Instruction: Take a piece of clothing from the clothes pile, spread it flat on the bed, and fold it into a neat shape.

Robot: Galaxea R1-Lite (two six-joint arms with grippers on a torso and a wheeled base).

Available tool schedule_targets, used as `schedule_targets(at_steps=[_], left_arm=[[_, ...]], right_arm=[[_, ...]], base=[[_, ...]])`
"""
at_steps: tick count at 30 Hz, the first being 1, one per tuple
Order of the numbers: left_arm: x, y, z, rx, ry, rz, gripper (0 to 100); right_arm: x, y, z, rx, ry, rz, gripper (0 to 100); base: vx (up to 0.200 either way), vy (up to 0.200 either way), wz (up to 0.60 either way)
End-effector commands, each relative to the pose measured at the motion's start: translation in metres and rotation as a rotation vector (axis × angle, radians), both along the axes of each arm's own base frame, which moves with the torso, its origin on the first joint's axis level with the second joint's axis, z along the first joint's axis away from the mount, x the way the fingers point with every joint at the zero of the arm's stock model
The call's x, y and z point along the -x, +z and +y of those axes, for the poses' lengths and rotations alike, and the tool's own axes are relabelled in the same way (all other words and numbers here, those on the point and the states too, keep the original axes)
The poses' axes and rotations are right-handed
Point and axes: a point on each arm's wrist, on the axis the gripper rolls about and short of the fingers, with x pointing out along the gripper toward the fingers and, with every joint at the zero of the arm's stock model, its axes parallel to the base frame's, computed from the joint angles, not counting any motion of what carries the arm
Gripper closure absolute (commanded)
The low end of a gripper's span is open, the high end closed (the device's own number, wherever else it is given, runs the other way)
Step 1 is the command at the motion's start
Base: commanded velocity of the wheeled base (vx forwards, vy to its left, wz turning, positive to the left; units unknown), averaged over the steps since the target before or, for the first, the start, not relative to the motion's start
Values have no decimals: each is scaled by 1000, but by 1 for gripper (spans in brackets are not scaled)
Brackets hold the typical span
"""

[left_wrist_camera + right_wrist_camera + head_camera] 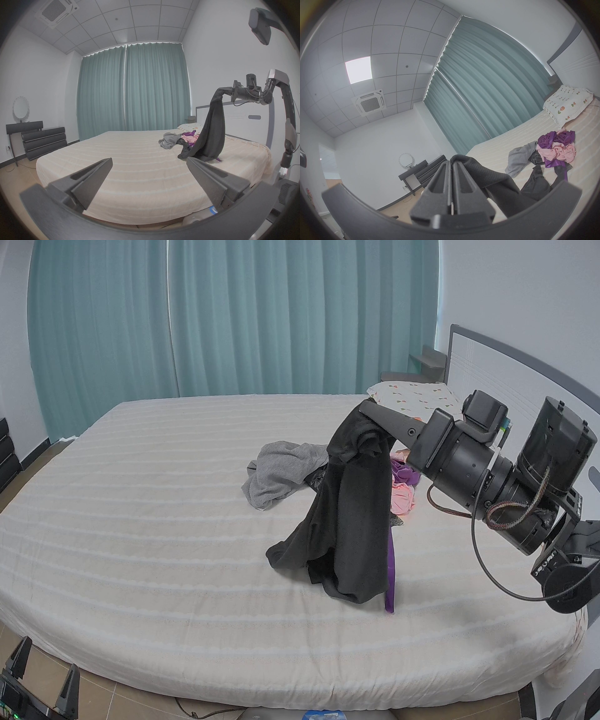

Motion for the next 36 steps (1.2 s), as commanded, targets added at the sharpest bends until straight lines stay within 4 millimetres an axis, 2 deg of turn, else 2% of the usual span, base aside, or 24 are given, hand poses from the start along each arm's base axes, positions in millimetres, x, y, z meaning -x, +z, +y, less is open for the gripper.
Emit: schedule_targets(at_steps=[1, 2, 3, 4, 5, 6, 10, 11, 12, 13, 17, 21, 22, 25, 26, 27, 31, 32, 33, 36], left_arm=[[1, 2, 0, 14, -10, -25, 0], [4, 23, 0, 62, -13, -99, 0], [7, 58, 0, 161, -25, -170, 0], [2, 85, 0, 255, -46, -185, 0], [-2, 89, 0, 276, -50, -168, 0], [-17, 94, -1, 285, -60, -88, 0], [-50, 86, -5, 155, -194, 127, 0], [-52, 86, -5, 147, -208, 141, 0], [-69, 83, -9, 118, -280, 234, 0], [-75, 82, -10, 106, -298, 268, 0], [-124, 60, -23, 55, -372, 525, 0], [-158, 52, -35, 64, -402, 578, 0], [-173, 45, -41, 59, -414, 616, 0], [-201, 31, -55, 35, -428, 670, 0], [-201, 31, -55, 35, -428, 670, 0], [-218, 22, -66, 20, -426, 681, 0], [-240, 11, -100, 40, -437, 685, 0], [-240, 11, -100, 40, -437, 685, 0], [-252, 4, -125, 81, -410, 700, 0], [-264, -8, -153, 123, -353, 710, 0]], right_arm=[[7, 10, -3, -22, 6, -26, 100], [8, 11, -4, -25, 5, -29, 100], [10, 12, -5, -28, 8, -31, 100], [9, 12, -4, -26, 13, -30, 100], [9, 12, -4, -26, 13, -30, 100], [8, 10, -3, -22, 17, -26, 100], [7, 9, -3, -25, 16, -18, 100], [7, 9, -3, -26, 18, -18, 100], [6, 8, -3, -25, 19, -13, 100], [6, 8, -3, -25, 19, -13, 100], [1, 6, -4, -22, -6, -7, 100], [-1, 7, -10, -22, -25, -11, 100], [-3, 5, -12, -18, -31, -4, 100], [-7, 0, -14, -9, -42, 6, 100], [-7, 0, -14, -9, -42, 6, 100], [-9, -2, -12, -3, -40, 13, 100], [-11, -2, -10, -3, -39, 11, 100], [-11, -2, -10, -3, -39, 11, 100], [-10, -1, -9, -3, -32, 7, 100], [-11, -2, -6, -1, -29, 10, 100]], base=[[0, 0, 0], [0, 0, 0], [0, 0, 0], [0, 0, 0], [0, 0, 0], [0, 0, 0], [0, 0, 0], [0, 0, 0], [0, 0, 0], [0, 0, 0], [0, 0, 0], [0, 0, 0], [0, 0, 0], [0, 0, 0], [0, 0, 0], [0, 0, 0], [0, 0, 0], [0, 0, 0], [0, 0, 0], [0, 0, 0]])
